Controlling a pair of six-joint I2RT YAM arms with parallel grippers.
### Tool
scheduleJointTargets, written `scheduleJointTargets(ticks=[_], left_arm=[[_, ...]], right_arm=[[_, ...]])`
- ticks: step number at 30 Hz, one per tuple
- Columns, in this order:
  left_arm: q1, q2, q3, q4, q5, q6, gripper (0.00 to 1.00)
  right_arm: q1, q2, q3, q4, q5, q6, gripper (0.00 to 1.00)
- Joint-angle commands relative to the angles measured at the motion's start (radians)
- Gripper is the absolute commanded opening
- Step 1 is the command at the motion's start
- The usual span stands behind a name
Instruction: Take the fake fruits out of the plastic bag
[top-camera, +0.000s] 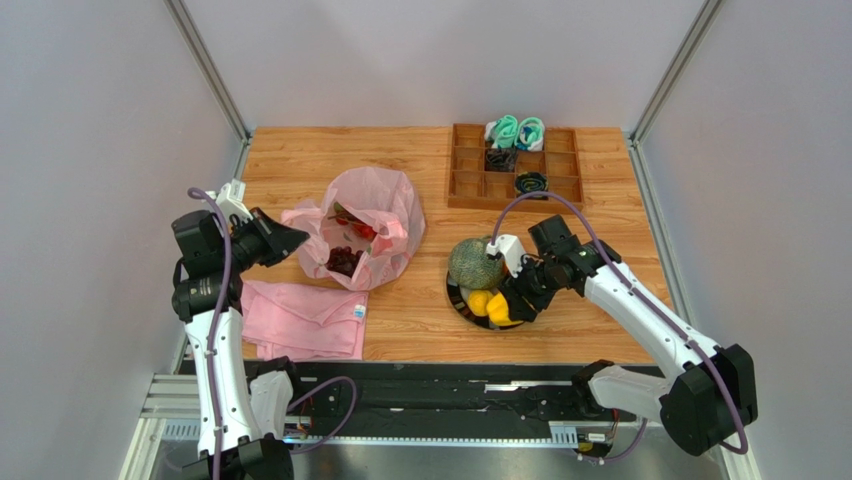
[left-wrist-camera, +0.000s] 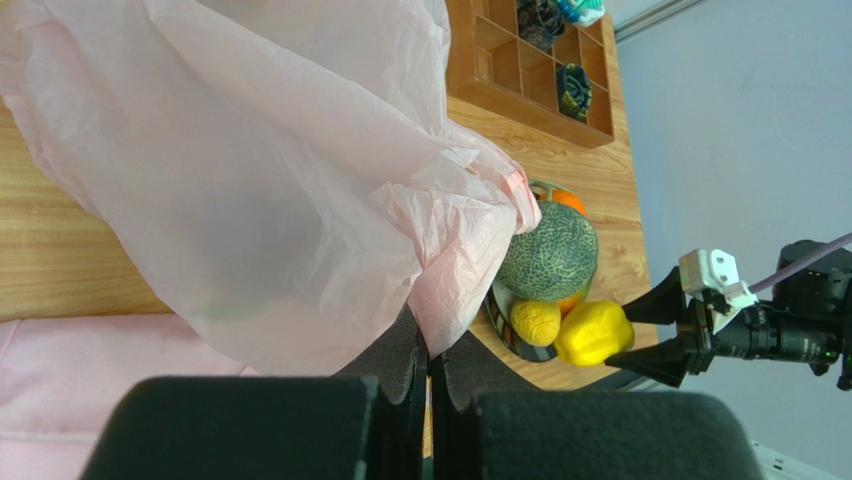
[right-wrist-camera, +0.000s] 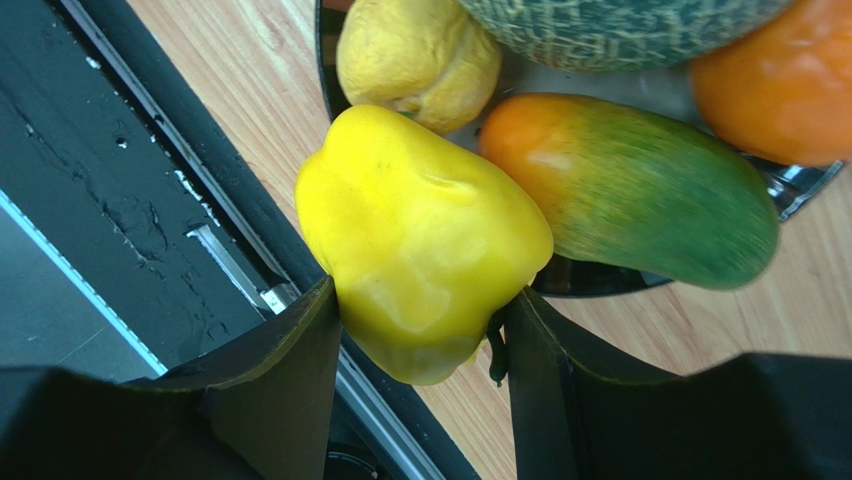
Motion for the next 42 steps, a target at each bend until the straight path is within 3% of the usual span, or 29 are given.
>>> scheduleJointTargets(ticks=[1, 9, 15, 16, 18, 23, 27, 30, 35, 38, 40, 41, 42], left_arm=[[0.005, -0.006, 0.002, 0.011, 0.002, -0.012, 0.0], [0.005, -0.023, -0.01, 0.011, 0.004, -0.016, 0.0], [0.003, -0.032, -0.021, 0.005, 0.007, -0.018, 0.0], [0.003, -0.032, -0.023, 0.006, 0.005, -0.018, 0.0], [0.003, -0.029, -0.02, 0.006, 0.01, -0.021, 0.0], [0.005, -0.026, 0.002, -0.029, 0.032, -0.007, 0.0], [0.005, -0.035, 0.037, -0.11, 0.045, 0.022, 0.0], [0.005, -0.052, 0.071, -0.207, 0.038, 0.056, 0.0], [0.005, -0.103, 0.154, -0.369, 0.05, 0.146, 0.0], [0.005, -0.129, 0.189, -0.426, 0.068, 0.181, 0.0], [0.005, -0.13, 0.201, -0.452, 0.064, 0.195, 0.0], [0.003, -0.127, 0.204, -0.453, 0.062, 0.197, 0.0], [0.003, -0.13, 0.204, -0.448, 0.062, 0.192, 0.0]], right_arm=[[0.028, 0.046, 0.011, 0.051, 0.023, 0.043, 0.0], [0.028, 0.074, -0.049, 0.103, 0.09, 0.053, 0.04], [0.028, 0.029, -0.049, 0.111, 0.162, 0.052, 0.39], [0.028, 0.011, -0.039, 0.106, 0.161, 0.044, 0.63], [0.028, -0.001, -0.003, 0.069, 0.164, 0.033, 0.78], [0.028, -0.011, 0.174, -0.063, 0.176, 0.004, 0.92], [0.027, -0.017, 0.27, -0.061, 0.011, 0.021, 1.0], [0.037, -0.012, 0.314, 0.082, -0.096, 0.166, 1.0], [0.197, 0.116, 0.412, 0.369, -0.131, 0.291, 0.95], [0.296, 0.254, 0.5, 0.501, -0.131, 0.354, 0.83], [0.353, 0.375, 0.595, 0.547, -0.135, 0.389, 0.68], [0.37, 0.418, 0.642, 0.546, -0.144, 0.395, 0.6], [0.382, 0.472, 0.684, 0.54, -0.146, 0.414, 0.42]])
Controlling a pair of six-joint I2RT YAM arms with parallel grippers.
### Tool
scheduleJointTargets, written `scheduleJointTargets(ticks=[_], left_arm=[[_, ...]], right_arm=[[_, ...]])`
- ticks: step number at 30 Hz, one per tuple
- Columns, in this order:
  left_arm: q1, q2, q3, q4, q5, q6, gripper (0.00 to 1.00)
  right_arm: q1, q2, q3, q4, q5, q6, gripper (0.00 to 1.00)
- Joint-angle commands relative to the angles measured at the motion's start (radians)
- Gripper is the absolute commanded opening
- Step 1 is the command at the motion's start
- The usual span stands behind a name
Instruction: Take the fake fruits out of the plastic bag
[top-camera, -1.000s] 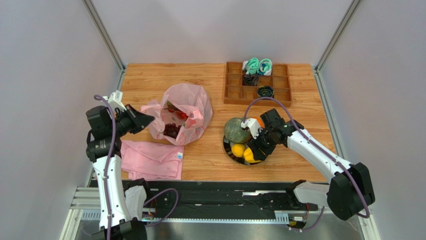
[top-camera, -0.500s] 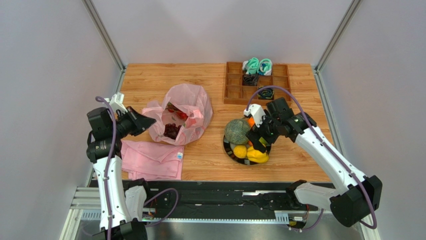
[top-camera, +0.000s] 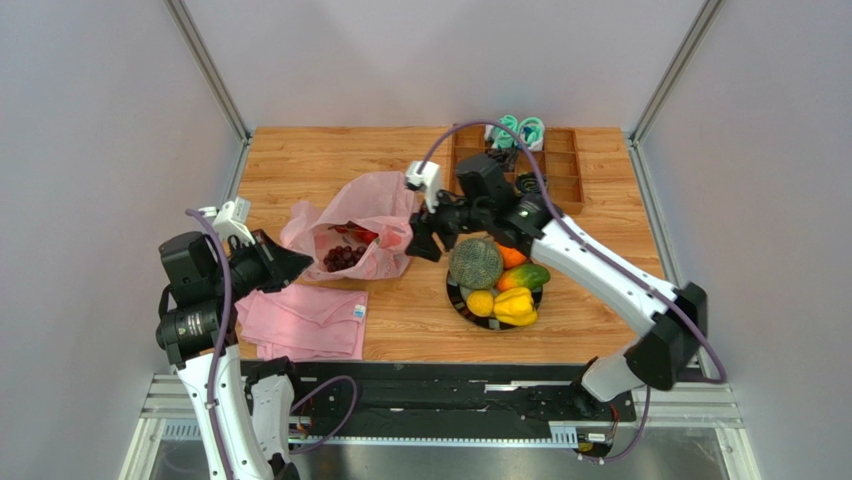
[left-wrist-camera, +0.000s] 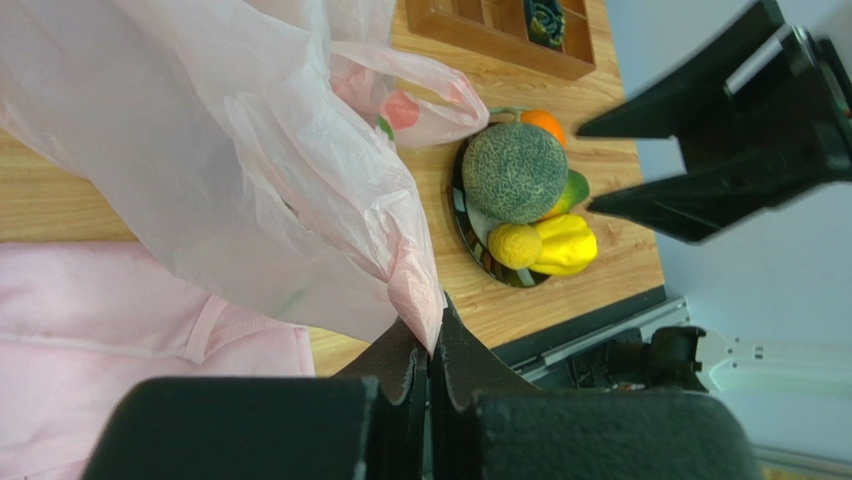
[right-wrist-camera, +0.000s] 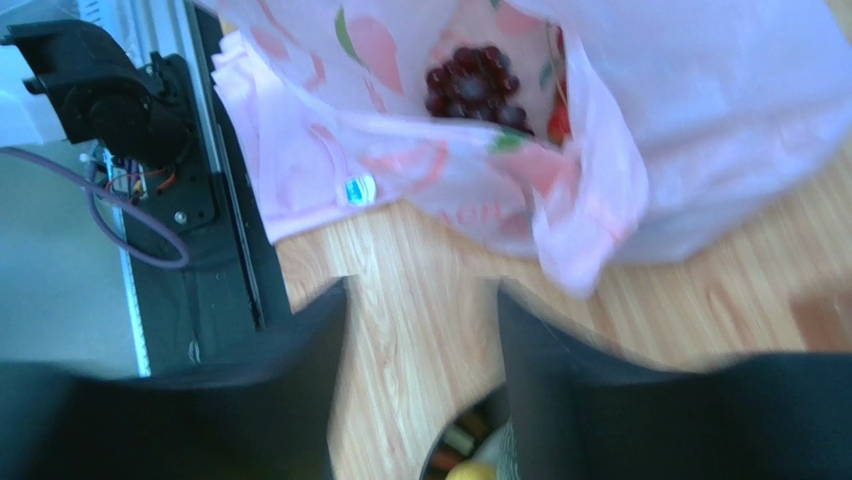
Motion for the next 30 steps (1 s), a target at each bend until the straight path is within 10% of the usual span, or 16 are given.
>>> scheduleJointTargets(ticks=[1, 5, 9, 20, 24, 30], left_arm=[[0.005, -0.001, 0.034, -0.054, 0.027, 0.044, 0.0], [0.003, -0.025, 0.02, -0.008, 0.041, 0.014, 0.0], [0.005, -0.045, -0.009, -0.011, 0.047, 0.012, 0.0], [0.005, -0.054, -0.106, 0.027, 0.101, -0.008, 0.0], [0.005, -0.05, -0.126, 0.043, 0.113, -0.022, 0.0], [0.002, 0.001, -0.135, 0.148, 0.11, -0.043, 0.0]], right_arm=[[0.079, 0.233, 0.221, 0.136, -0.043, 0.129, 0.35], [0.12, 0.413, 0.341, 0.104, -0.008, 0.128, 0.25], [0.159, 0.472, 0.387, 0.084, 0.33, 0.053, 0.65], [0.102, 0.358, 0.289, 0.113, 0.464, -0.119, 0.77], [0.099, 0.398, 0.266, 0.087, 0.518, -0.176, 1.0], [0.069, 0.484, 0.279, 0.055, 0.463, -0.166, 0.91]])
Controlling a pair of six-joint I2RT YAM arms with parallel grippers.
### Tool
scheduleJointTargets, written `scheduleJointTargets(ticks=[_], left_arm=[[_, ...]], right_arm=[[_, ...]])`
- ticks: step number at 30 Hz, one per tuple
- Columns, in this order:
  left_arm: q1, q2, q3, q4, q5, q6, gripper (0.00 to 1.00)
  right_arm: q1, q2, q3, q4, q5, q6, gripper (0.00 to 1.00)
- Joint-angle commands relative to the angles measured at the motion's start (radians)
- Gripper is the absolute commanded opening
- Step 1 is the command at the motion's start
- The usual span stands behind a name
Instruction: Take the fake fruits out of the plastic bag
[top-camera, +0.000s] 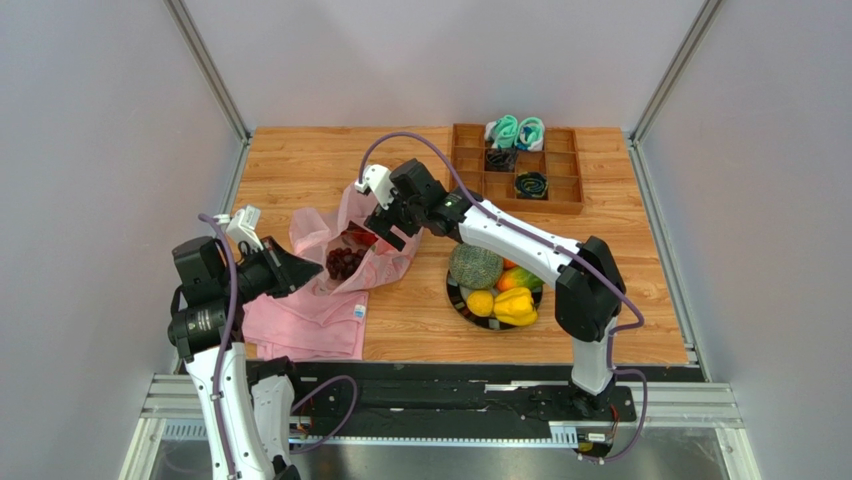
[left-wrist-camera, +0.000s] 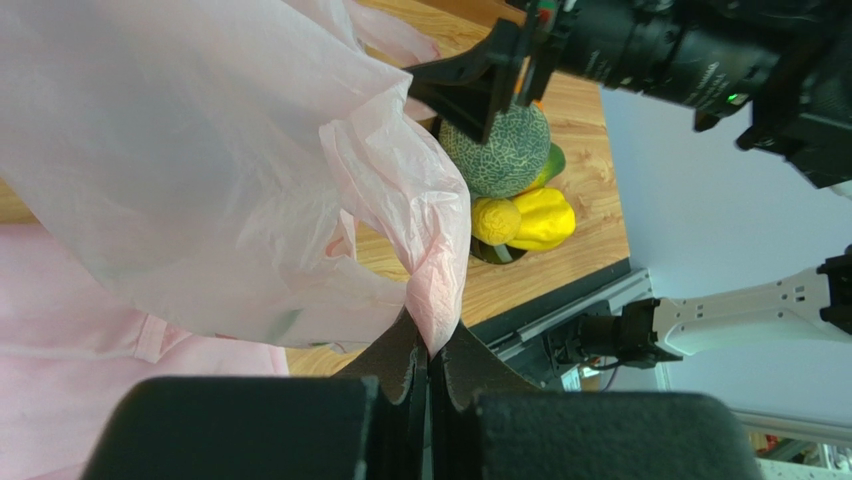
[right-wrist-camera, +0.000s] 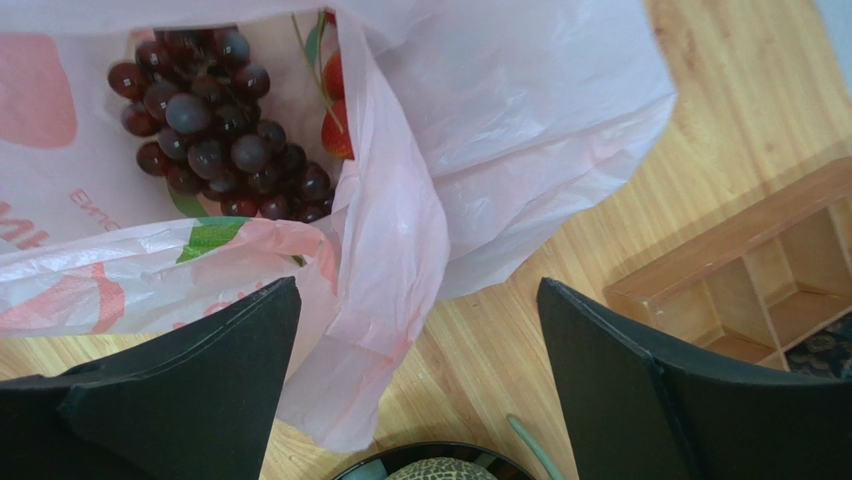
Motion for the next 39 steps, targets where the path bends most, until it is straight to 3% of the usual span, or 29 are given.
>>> scheduleJointTargets(ticks=[1, 7, 8, 10, 12, 14, 18, 21, 24, 26, 32, 34, 36, 39], left_arm=[[0.002, 0.049, 0.005, 0.131, 0.02, -0.03, 0.0], [0.004, 0.233, 0.14, 0.166, 0.019, 0.013, 0.0], [0.002, 0.283, 0.16, 0.177, 0.02, 0.013, 0.0], [0.002, 0.357, 0.227, 0.219, 0.023, 0.004, 0.0], [-0.009, 0.409, 0.287, 0.243, 0.023, 0.005, 0.0], [-0.018, 0.485, 0.41, 0.249, 0.028, 0.018, 0.0], [-0.033, 0.569, 0.618, 0.274, 0.065, -0.001, 0.0], [-0.042, 0.56, 0.682, 0.291, 0.126, -0.036, 0.0], [-0.056, 0.47, 0.596, 0.291, 0.174, -0.054, 0.0], [-0.064, 0.365, 0.447, 0.274, 0.197, -0.048, 0.0], [-0.067, 0.111, 0.05, -0.048, 0.155, 0.05, 0.0], [-0.067, 0.054, -0.036, -0.134, 0.163, 0.045, 0.0], [-0.067, 0.002, -0.061, -0.123, 0.149, 0.028, 0.0], [-0.067, -0.017, -0.039, -0.126, 0.12, 0.044, 0.0]], right_arm=[[-0.031, 0.068, 0.063, -0.006, -0.037, -0.012, 0.86], [-0.123, 0.214, 0.316, -0.092, -0.176, 0.007, 0.37], [-0.134, 0.248, 0.453, -0.127, -0.199, 0.01, 0.15], [-0.169, 0.373, 0.621, -0.232, -0.196, 0.025, 0.0], [-0.209, 0.506, 0.942, -0.29, -0.187, 0.051, 0.0], [-0.232, 0.529, 1.068, -0.237, -0.164, 0.097, 0.0], [-0.25, 0.299, 0.774, 0.166, -0.153, 0.073, 0.0], [-0.252, 0.156, 0.645, 0.144, -0.15, 0.05, 0.0], [-0.261, 0.005, 0.446, 0.095, -0.17, 0.053, 0.0], [-0.261, -0.125, 0.202, 0.087, -0.195, 0.042, 0.0], [-0.224, -0.327, -0.316, -0.04, -0.259, 0.079, 0.0], [-0.207, -0.401, -0.394, -0.046, -0.248, 0.062, 0.02], [-0.198, -0.442, -0.425, -0.045, -0.234, 0.08, 0.21], [-0.194, -0.474, -0.368, -0.036, -0.243, 0.116, 0.6]])
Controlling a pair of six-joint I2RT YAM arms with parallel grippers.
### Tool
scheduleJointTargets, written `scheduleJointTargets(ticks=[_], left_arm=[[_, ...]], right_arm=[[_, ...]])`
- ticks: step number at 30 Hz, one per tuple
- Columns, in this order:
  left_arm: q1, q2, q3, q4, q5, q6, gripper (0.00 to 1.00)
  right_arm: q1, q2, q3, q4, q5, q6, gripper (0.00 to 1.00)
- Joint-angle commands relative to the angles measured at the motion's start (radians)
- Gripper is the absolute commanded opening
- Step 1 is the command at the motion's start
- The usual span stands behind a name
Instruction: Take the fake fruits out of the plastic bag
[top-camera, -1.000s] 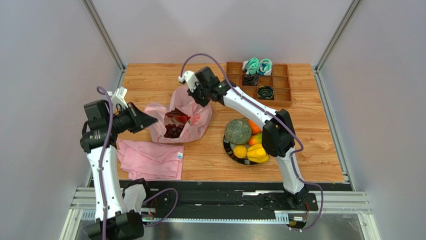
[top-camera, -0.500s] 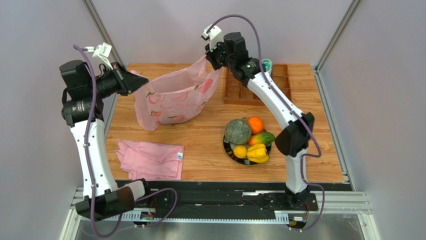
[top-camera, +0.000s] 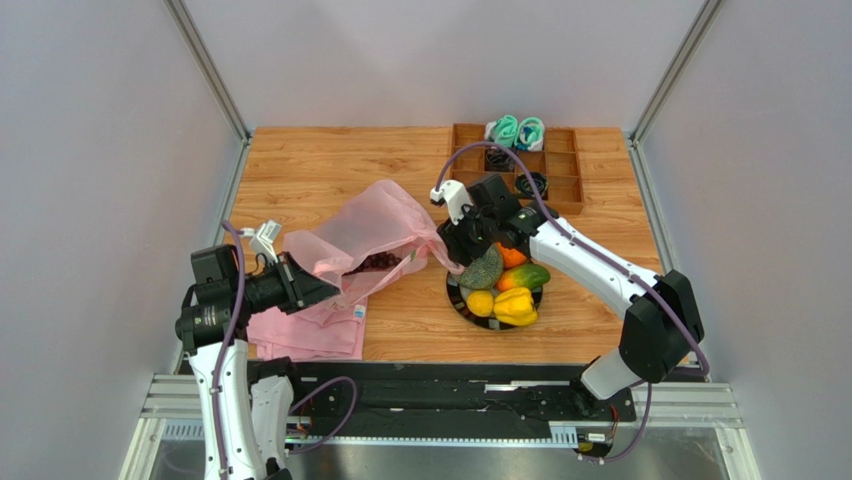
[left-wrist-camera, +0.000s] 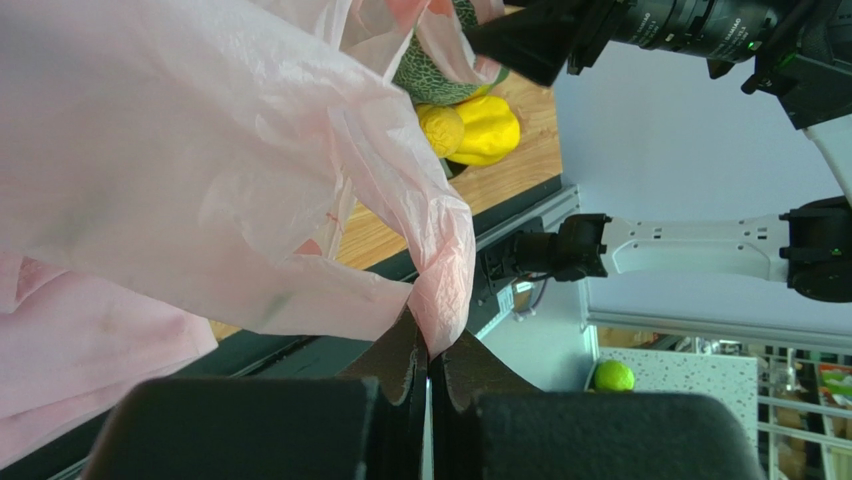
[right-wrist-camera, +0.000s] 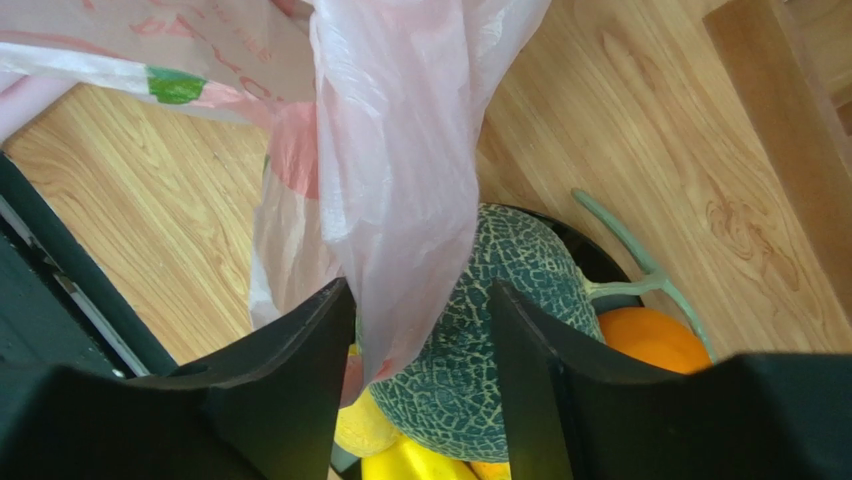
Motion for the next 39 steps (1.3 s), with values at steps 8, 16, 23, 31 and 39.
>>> scheduleJointTargets(ticks=[8, 16, 23, 31, 39], left_arm=[[-0.002, 0.013, 0.075, -0.021, -0.004, 0.036, 0.0], [0.0, 0.015, 0.129, -0.03, -0.031, 0.036, 0.0], [0.004, 0.001, 0.152, -0.064, -0.047, 0.054, 0.0], [0.009, -0.021, 0.123, -0.084, -0.044, 0.08, 0.0], [0.01, -0.057, 0.192, -0.254, 0.017, 0.2, 0.0]], right_arm=[[0.183, -0.067, 0.263, 0.11, -0.174, 0.034, 0.88], [0.24, 0.183, 0.31, 0.17, -0.331, 0.11, 0.25], [0.252, 0.334, 0.358, 0.173, -0.227, 0.155, 0.25], [0.254, 0.437, 0.387, 0.237, 0.124, 0.23, 0.56], [0.217, 0.526, 0.454, 0.287, 0.33, 0.434, 0.61]])
